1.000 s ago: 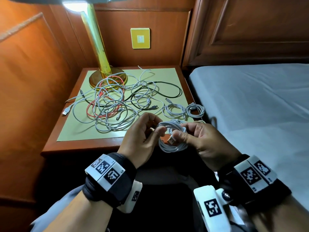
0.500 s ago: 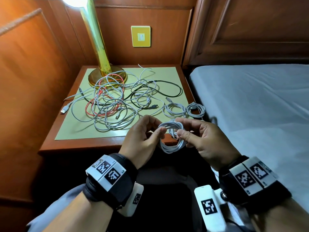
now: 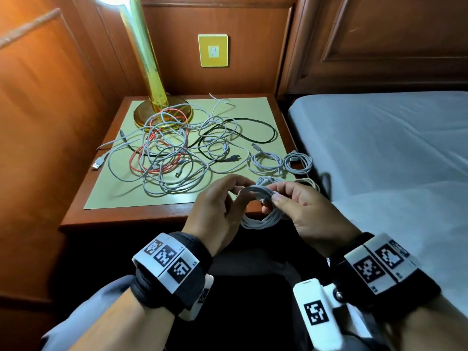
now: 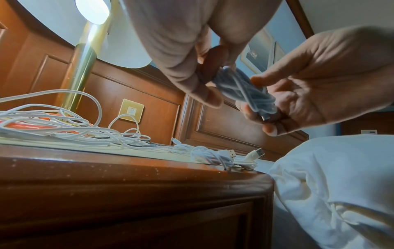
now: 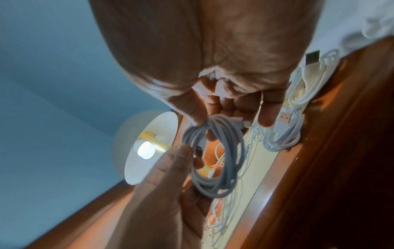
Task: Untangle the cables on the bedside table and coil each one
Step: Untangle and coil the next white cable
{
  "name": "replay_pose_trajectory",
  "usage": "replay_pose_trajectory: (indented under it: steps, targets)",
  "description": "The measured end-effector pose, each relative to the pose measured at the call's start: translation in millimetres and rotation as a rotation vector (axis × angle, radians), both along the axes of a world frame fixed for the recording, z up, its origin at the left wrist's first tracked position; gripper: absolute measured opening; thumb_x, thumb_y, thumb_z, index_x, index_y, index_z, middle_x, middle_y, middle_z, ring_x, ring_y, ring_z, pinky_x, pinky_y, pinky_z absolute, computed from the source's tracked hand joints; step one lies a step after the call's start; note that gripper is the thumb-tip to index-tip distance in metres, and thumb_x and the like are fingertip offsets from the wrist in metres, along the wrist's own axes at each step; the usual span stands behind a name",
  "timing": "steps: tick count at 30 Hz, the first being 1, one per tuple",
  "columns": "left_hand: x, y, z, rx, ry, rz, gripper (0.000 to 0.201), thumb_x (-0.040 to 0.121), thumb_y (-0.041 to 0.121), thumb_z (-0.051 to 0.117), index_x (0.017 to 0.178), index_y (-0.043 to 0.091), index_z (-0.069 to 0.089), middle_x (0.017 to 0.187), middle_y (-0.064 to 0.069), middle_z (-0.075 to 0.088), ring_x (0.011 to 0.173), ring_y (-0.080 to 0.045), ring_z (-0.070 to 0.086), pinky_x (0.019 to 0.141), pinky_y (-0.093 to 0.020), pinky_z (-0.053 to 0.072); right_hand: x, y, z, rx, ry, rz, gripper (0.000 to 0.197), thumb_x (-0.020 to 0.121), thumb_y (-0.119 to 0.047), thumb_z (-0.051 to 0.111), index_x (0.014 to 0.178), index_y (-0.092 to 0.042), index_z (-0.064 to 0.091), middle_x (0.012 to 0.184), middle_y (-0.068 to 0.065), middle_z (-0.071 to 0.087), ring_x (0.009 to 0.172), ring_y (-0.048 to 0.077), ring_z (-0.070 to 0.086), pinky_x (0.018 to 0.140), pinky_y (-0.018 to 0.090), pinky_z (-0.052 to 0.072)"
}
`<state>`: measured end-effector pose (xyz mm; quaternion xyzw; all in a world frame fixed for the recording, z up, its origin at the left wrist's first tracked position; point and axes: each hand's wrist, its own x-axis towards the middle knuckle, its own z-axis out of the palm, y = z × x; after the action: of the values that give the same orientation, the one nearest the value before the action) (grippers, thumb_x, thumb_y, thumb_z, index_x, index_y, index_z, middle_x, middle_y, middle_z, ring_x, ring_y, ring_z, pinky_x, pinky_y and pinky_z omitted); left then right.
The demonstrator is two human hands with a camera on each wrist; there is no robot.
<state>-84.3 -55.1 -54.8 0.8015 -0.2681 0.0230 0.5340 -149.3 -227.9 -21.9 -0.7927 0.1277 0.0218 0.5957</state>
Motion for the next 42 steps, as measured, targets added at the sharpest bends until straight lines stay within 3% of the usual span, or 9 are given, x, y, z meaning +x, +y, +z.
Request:
replay_pose_trajectory:
  steps: [12, 17, 20, 23, 26, 29, 32, 36, 42]
  targets:
    - [2.2, 0.6, -1.6, -0.01, 0.21, -0.171, 0.013, 0.096, 0.032, 0.059, 0.104, 0.026, 0.068, 0.084, 0.007, 0.073, 0.08, -0.012, 0.069, 0.079, -0.037, 0.059, -1.0, 1.9, 0.6, -0.226, 0.102, 0.034, 0.026, 0.106, -0.028, 0.042, 0.107, -0.015, 0.064, 0.093, 0.004, 0.074, 0.093, 0.02, 0.07, 0.096, 0.045, 0.051]
    - [1.0, -2.4, 3.3, -0.134, 0.32, -0.192, 0.018, 0.094, 0.03, 0.059, 0.109, 0.022, 0.065, 0.082, 0.004, 0.068, 0.074, -0.017, 0.066, 0.073, -0.031, 0.051, -2.5, 1.9, 1.2, 0.047, 0.127, -0.025, 0.029, 0.107, -0.028, 0.043, 0.101, -0.014, 0.068, 0.094, 0.009, 0.077, 0.095, 0.022, 0.072, 0.101, 0.047, 0.05]
    - [-3.5, -4.3, 4.4, -0.109, 0.198, -0.147, 0.015, 0.096, 0.023, 0.065, 0.11, 0.024, 0.06, 0.088, 0.015, 0.063, 0.063, -0.035, 0.059, 0.063, -0.028, 0.044, 1.0, -1.2, -3.2, 0.07, 0.111, -0.096, 0.03, 0.105, -0.031, 0.046, 0.101, -0.014, 0.07, 0.097, 0.007, 0.076, 0.101, 0.026, 0.07, 0.104, 0.049, 0.048]
    - [-7.2, -5.0, 3.1, -0.01, -0.028, -0.139, 0.022, 0.091, 0.014, 0.069, 0.113, 0.016, 0.063, 0.083, 0.019, 0.063, 0.049, -0.011, 0.05, 0.053, -0.014, 0.037, 1.4, -3.7, -7.0, -0.077, 0.094, -0.125, 0.034, 0.103, -0.04, 0.047, 0.097, -0.015, 0.071, 0.09, 0.002, 0.077, 0.096, 0.023, 0.07, 0.1, 0.048, 0.049]
    - [-6.9, -5.8, 0.7, 0.051, -0.198, -0.156, 0.037, 0.079, 0.02, 0.078, 0.112, 0.008, 0.066, 0.113, 0.003, 0.066, 0.065, -0.008, 0.062, 0.062, -0.014, 0.049, 0.7, -5.8, -7.6, -0.126, 0.078, -0.177, 0.037, 0.102, -0.04, 0.049, 0.087, -0.014, 0.07, 0.086, -0.002, 0.076, 0.094, 0.019, 0.071, 0.096, 0.042, 0.051]
    - [-5.1, -7.2, -2.7, 0.114, -0.278, -0.102, 0.037, 0.078, 0.028, 0.085, 0.103, 0.005, 0.07, 0.108, -0.002, 0.068, 0.071, 0.003, 0.058, 0.071, -0.009, 0.048, 0.5, -4.3, -5.4, -0.174, 0.056, -0.139, 0.038, 0.101, -0.041, 0.051, 0.088, -0.011, 0.069, 0.086, 0.003, 0.076, 0.088, 0.016, 0.071, 0.089, 0.032, 0.053]
    - [-7.8, -6.5, -3.2, 0.179, -0.364, -0.038, 0.02, 0.087, 0.024, 0.074, 0.096, 0.008, 0.067, 0.099, -0.004, 0.067, 0.069, -0.008, 0.057, 0.066, -0.021, 0.051, -1.2, 1.3, -1.1, -0.25, 0.022, -0.084, 0.035, 0.102, -0.037, 0.05, 0.083, -0.014, 0.066, 0.075, 0.0, 0.072, 0.066, 0.001, 0.068, 0.07, 0.024, 0.051]
    - [-15.2, -9.1, 3.3, 0.199, -0.474, -0.048, 0.025, 0.095, 0.022, 0.061, 0.117, 0.011, 0.066, 0.11, -0.004, 0.069, 0.088, -0.018, 0.066, 0.076, -0.03, 0.054, -1.4, 0.2, 1.9, -0.335, -0.001, -0.054, 0.031, 0.103, -0.037, 0.048, 0.088, -0.016, 0.067, 0.073, -0.001, 0.072, 0.066, 0.003, 0.066, 0.074, 0.027, 0.051]
    - [-7.2, -10.2, 1.0, 0.147, -0.468, -0.059, 0.006, 0.092, 0.011, 0.069, 0.097, 0.011, 0.073, 0.107, 0.002, 0.073, 0.097, -0.021, 0.066, 0.085, -0.036, 0.052, -3.3, 1.9, 1.0, -0.379, -0.017, 0.012, 0.032, 0.103, -0.041, 0.044, 0.099, -0.017, 0.065, 0.078, -0.002, 0.068, 0.078, 0.015, 0.066, 0.08, 0.039, 0.053]
